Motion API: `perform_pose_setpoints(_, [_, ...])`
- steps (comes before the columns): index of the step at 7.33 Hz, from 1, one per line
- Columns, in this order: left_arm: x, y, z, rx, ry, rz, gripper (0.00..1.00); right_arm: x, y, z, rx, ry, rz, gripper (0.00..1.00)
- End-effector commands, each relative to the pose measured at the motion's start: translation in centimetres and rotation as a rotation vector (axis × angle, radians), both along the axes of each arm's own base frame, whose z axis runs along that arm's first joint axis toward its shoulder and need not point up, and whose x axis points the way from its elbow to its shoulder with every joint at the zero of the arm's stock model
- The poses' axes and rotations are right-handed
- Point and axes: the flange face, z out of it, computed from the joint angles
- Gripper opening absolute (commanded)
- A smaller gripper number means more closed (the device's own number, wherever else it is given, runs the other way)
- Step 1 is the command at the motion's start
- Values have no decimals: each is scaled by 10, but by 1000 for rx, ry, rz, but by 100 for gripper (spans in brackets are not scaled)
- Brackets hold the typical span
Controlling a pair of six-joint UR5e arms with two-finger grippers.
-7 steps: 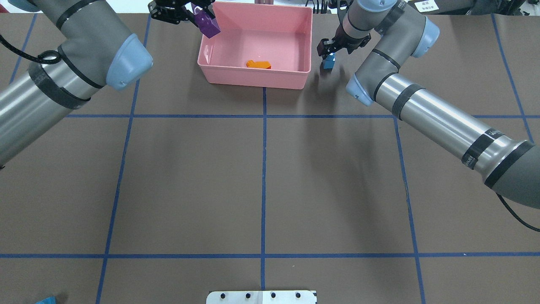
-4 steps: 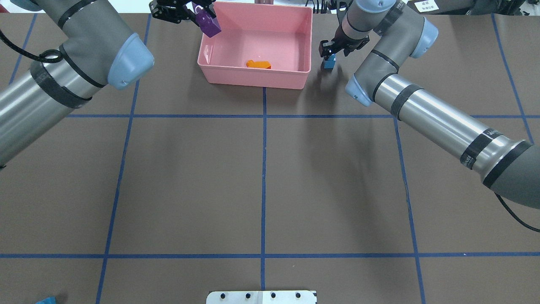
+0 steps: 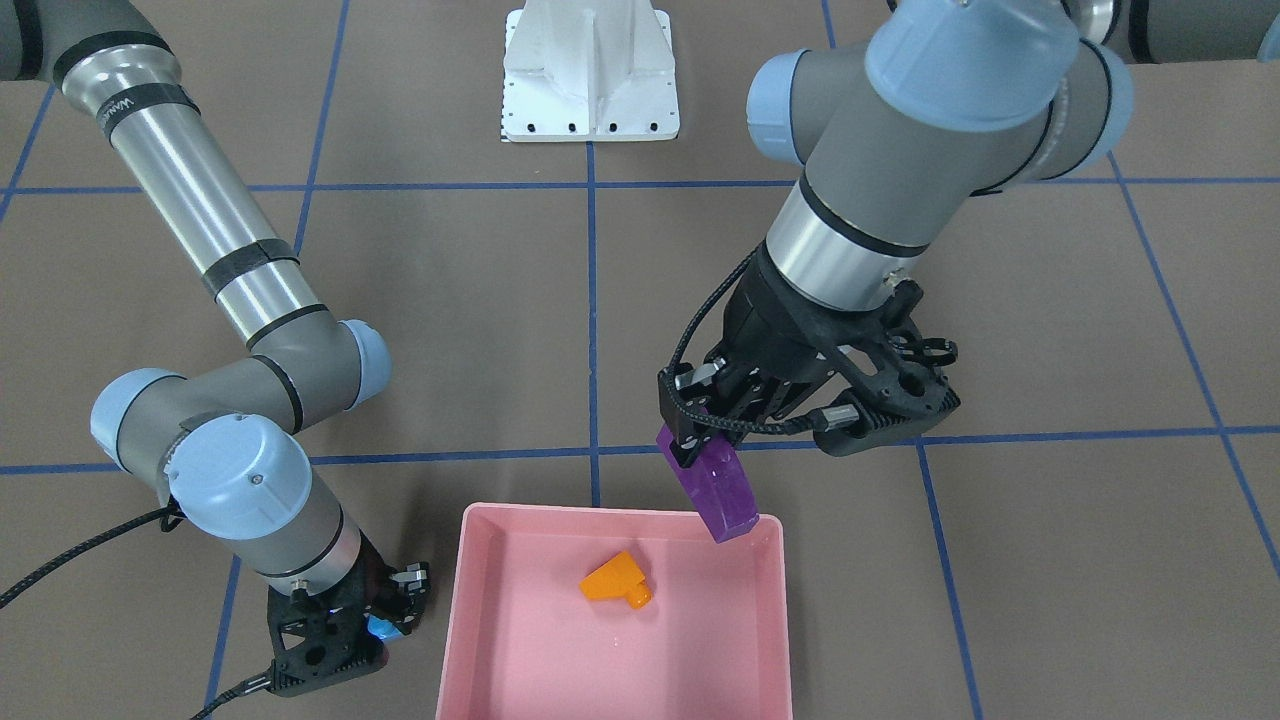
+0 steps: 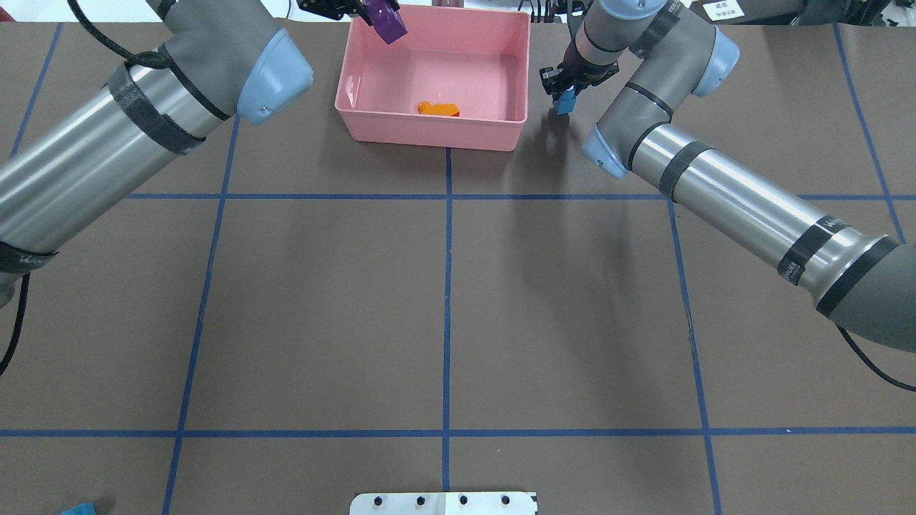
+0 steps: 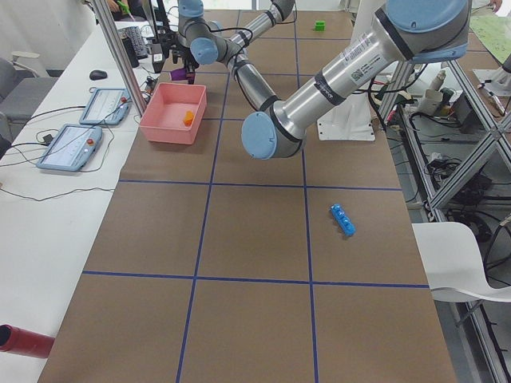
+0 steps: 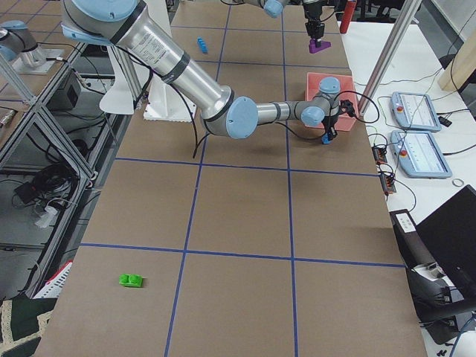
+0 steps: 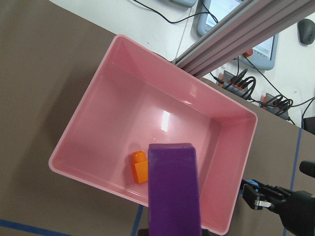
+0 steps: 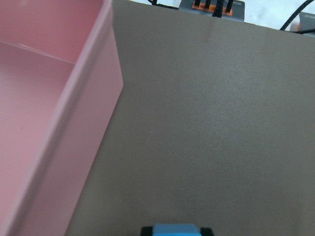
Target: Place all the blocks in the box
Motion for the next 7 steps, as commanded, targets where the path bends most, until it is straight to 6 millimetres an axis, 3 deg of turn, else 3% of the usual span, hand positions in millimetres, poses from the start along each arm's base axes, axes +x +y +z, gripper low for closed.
perform_pose_setpoints(1, [12,1,-5,-9,1,3,0,59,-27,-21,-18,-63,13,0])
perform_pose_setpoints(2, [44,5,-1,17,-40,-35,0,103,-39,-45,-50,-97,7,0])
perform_pose_setpoints(3, [89,-15,-10,75,-59,-112,0,139,-44,-72,-77,-111,4,0])
perform_pose_setpoints(4, [128,-37,-2,49,-28,-152,0,170,-48,-85,-66,-105,-20,0])
perform_pose_setpoints(5, [142,-50,13,72,-41,-199,0,199,-50,-98,-77,-125,-33,0])
perform_pose_setpoints(7, [153,-73,40,95,-78,-286,0,241,-31,-137,-109,-200,-58,0])
